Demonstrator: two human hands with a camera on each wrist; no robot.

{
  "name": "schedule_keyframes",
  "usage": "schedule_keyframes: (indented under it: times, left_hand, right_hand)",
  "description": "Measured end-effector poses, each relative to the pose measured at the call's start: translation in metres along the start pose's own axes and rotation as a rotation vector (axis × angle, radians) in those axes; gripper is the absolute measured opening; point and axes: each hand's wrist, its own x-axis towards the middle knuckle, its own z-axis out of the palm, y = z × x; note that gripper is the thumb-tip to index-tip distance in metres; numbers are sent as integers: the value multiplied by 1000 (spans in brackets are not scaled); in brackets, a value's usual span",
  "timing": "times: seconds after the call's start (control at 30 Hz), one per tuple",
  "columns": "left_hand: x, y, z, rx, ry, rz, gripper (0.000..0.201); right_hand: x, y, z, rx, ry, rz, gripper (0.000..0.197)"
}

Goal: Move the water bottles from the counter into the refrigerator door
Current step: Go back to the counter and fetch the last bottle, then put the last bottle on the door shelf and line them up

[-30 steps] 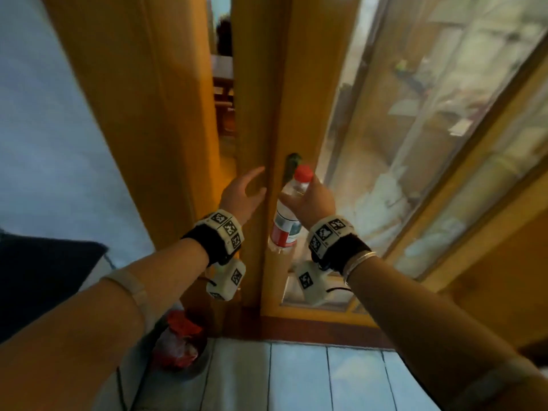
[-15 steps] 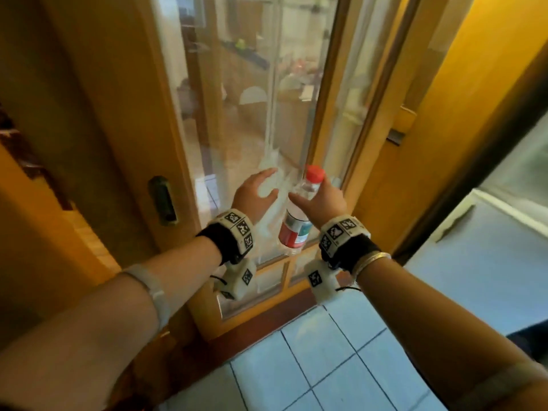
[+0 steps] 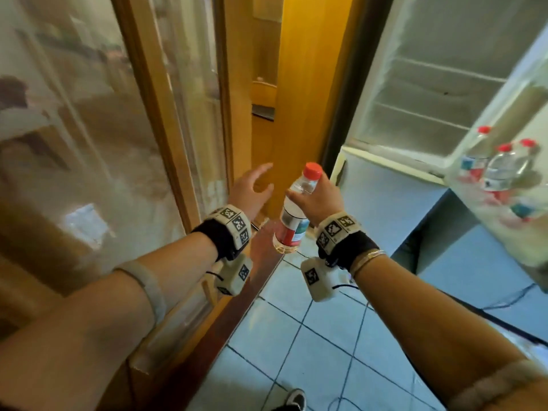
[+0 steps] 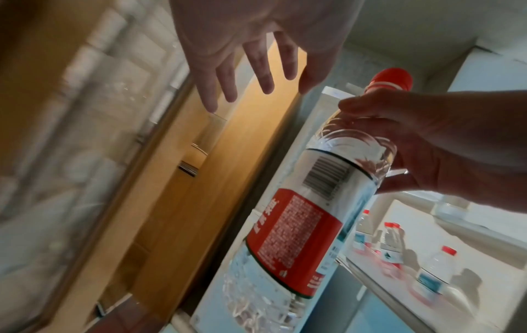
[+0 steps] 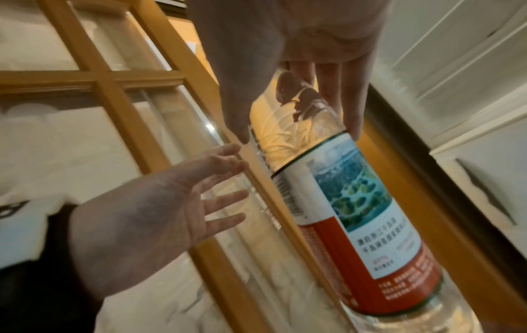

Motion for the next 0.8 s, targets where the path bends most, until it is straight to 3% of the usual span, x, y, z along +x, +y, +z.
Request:
schedule_keyframes:
  times: [0.27, 0.37, 0.57, 0.8]
  left_hand:
    - [99, 55, 136, 21, -148, 140, 46]
    - [128, 76, 184, -29, -200, 161, 46]
    - [171, 119, 266, -102, -366, 200, 47]
    - [218, 159, 352, -170, -554, 317, 45]
  right_hand:
    - [77, 88, -100, -94, 128, 119, 55]
    - [101, 118, -137, -130, 213, 160, 48]
    - [136, 174, -201, -156, 372, 308, 54]
    - [159, 218, -261, -143, 530, 448, 34]
